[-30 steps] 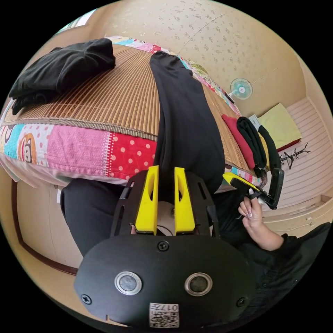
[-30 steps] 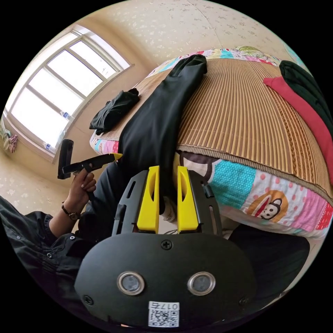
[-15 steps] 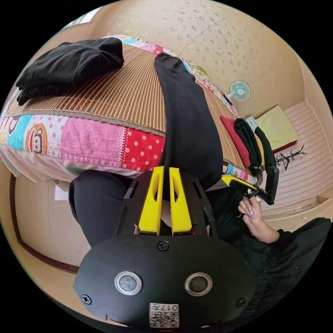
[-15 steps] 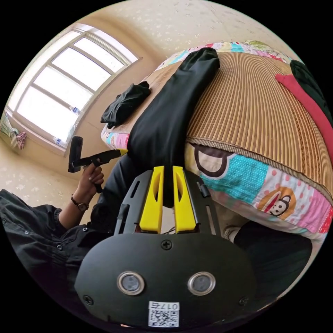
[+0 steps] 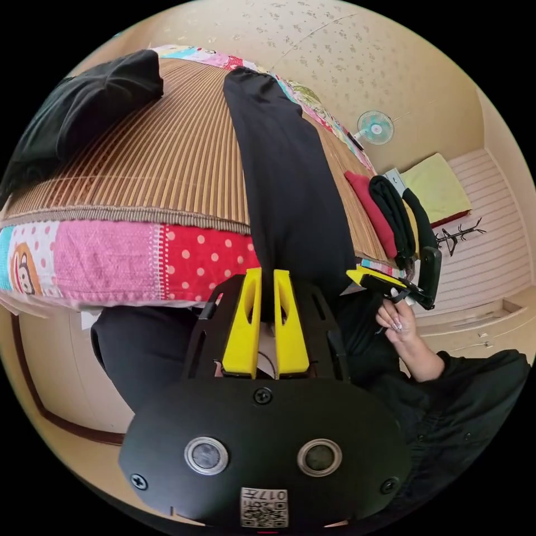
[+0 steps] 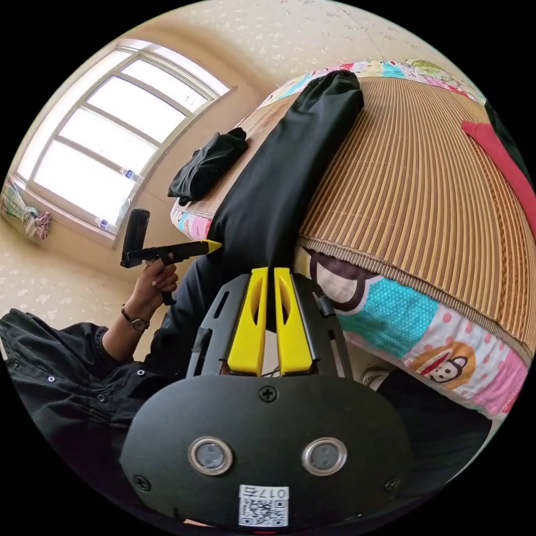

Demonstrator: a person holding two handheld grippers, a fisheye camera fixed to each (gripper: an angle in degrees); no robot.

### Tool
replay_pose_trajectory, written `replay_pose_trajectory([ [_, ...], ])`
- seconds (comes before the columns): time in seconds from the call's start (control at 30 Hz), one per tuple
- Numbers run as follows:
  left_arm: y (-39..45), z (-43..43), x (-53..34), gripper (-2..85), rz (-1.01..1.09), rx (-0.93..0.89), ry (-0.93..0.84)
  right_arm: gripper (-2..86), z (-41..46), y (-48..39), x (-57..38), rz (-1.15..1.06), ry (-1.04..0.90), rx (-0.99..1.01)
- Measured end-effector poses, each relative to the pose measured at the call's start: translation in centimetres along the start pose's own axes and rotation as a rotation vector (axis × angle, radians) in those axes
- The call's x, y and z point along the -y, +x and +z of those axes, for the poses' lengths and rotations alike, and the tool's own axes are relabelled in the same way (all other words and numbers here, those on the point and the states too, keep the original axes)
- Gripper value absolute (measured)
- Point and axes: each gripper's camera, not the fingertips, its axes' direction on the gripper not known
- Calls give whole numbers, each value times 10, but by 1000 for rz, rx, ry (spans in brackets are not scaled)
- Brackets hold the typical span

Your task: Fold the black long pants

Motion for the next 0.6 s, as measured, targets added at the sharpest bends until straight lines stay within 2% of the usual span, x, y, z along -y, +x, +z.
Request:
replay_pose_trajectory([
  [0.13, -2, 19, -28, 63, -6, 70, -149, 37, 4, 15, -32, -11, -84, 36],
  [0.2, -5, 8, -36, 71, 12, 66, -89, 48, -7, 28, -39, 8, -19, 100],
  [0.27, -11, -12, -37, 74, 43, -20, 10, 69, -24, 44, -35, 28, 65, 164],
  [0.33, -24, -30, -28, 79, 65, -99, 107, 81, -28, 52, -24, 32, 64, 149],
  [0.6, -55, -9, -15, 100, 75, -208, 113, 92, -6, 64, -6, 15, 66, 283],
])
